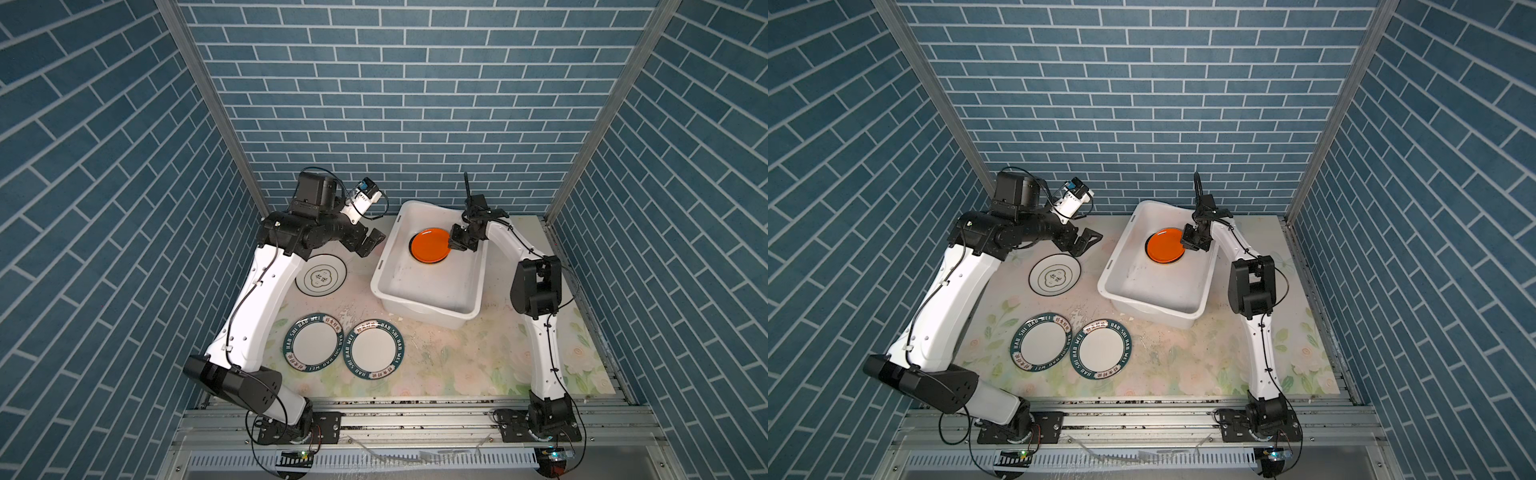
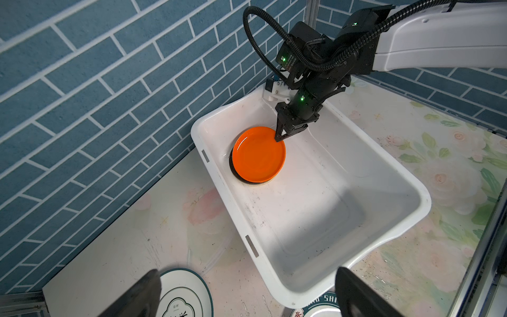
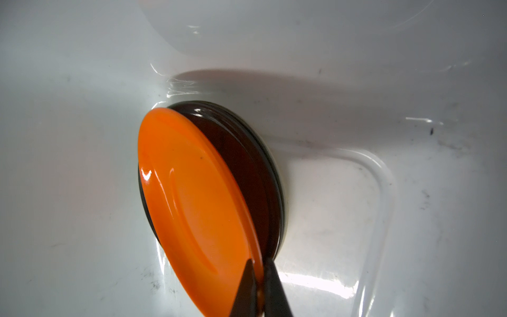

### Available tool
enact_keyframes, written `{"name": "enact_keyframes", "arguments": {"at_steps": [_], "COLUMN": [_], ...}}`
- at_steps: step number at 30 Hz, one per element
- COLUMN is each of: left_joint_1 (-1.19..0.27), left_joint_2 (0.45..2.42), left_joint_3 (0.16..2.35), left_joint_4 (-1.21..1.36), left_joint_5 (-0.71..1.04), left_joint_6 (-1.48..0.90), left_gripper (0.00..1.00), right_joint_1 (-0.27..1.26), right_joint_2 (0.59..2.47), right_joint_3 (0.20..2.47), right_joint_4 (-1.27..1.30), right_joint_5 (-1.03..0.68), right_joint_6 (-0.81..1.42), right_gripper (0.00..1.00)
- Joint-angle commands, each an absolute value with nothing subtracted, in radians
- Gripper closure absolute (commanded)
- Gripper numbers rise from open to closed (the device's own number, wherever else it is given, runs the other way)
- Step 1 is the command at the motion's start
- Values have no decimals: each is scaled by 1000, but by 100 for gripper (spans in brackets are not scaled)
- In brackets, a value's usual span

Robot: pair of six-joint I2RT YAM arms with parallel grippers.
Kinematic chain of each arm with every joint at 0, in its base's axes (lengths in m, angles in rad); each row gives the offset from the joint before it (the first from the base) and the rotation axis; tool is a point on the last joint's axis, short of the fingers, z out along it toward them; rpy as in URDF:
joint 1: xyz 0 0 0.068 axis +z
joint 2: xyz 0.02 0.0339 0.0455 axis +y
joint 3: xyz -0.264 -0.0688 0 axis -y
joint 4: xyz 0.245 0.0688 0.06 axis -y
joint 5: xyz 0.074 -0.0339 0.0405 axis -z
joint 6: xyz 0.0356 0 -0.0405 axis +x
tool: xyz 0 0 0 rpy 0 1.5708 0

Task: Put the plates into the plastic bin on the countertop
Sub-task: 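Lower the orange plate onto the black plate inside the bin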

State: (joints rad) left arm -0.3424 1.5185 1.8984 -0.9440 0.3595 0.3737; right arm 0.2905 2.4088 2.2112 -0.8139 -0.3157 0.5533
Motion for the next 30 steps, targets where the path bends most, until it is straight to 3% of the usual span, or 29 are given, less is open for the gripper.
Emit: {"name": "enact_keyframes", "arguments": {"at_steps": [1,30], "left_joint_1": [-337,-331], "left_joint_2": [1514,1490], "left_joint_3": [1887,1857], "left_joint_4": [-939,-940], "left_joint_5": [368,367], "left_joint_6": [377,390], "left_gripper": [0,0], "right_joint_1": [286,282], "right_joint_2": [2431,2500], "right_joint_3": [2229,2291], "right_joint_4": [-834,-880], "right_joint_5": [-307,-327], "right_joint_6": [572,574], "right_gripper": [100,91]}}
